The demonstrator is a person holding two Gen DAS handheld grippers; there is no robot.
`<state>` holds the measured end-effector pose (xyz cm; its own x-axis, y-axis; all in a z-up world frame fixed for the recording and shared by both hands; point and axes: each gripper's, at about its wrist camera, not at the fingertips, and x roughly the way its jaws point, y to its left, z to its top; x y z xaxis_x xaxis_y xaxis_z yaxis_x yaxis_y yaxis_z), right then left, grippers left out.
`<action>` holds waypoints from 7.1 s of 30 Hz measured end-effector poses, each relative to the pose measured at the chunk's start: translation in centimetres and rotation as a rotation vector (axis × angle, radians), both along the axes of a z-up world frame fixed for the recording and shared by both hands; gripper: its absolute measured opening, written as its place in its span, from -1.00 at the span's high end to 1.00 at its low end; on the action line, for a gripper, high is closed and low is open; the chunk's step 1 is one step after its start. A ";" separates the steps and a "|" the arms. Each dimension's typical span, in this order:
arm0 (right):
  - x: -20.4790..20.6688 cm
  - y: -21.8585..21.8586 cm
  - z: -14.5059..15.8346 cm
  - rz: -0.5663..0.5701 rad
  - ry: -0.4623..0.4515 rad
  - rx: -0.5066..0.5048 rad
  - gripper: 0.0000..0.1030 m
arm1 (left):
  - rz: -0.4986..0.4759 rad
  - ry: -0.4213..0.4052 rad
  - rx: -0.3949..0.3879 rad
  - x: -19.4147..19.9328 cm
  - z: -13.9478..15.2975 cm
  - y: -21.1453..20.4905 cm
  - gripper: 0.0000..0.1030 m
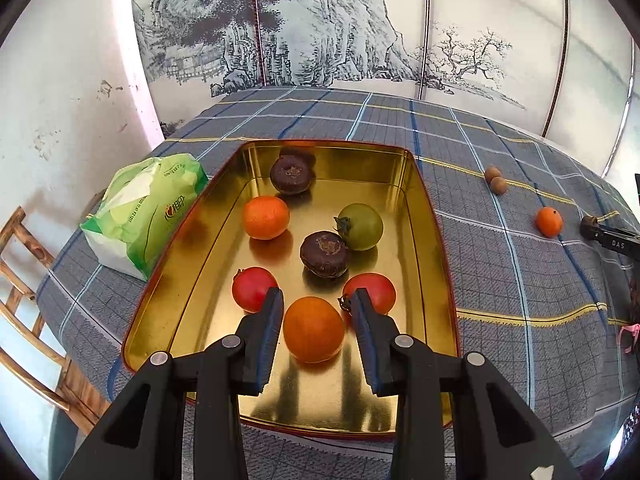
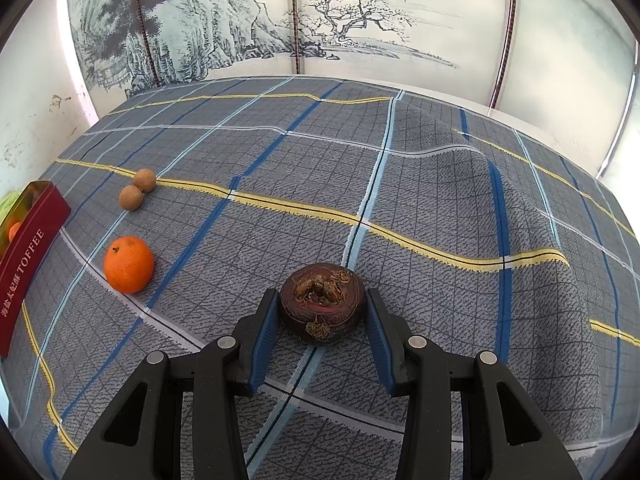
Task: Organize fruits
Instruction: 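Carry the orange into the tin and open the left tool, then carry the dark brown fruit into the gold tin and open the right tool, then move the left tool to the two small brown nuts and grasp them, then carry the nuts into the tin with the left tool while the right tool grasps an orange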
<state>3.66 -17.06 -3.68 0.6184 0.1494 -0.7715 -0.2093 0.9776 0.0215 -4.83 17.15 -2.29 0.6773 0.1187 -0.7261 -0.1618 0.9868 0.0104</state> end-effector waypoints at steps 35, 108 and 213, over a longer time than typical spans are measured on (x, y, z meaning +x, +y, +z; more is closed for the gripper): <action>-5.1 1.4 1.6 0.030 -0.024 0.048 0.17 | 0.065 -0.119 0.040 -1.6 2.3 0.1 -0.35; -9.8 26.2 7.1 0.480 -0.140 0.133 -0.09 | 0.148 -0.079 0.084 -7.2 2.0 4.6 -0.97; -1.7 10.8 0.0 0.296 0.014 0.053 0.25 | -0.286 0.101 -0.148 7.7 3.8 -13.3 0.66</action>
<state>1.94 -6.23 -3.67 0.5308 0.3622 -0.7662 -0.4848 0.8713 0.0760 2.85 3.90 1.54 0.5919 -0.1774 -0.7863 0.1160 0.9841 -0.1348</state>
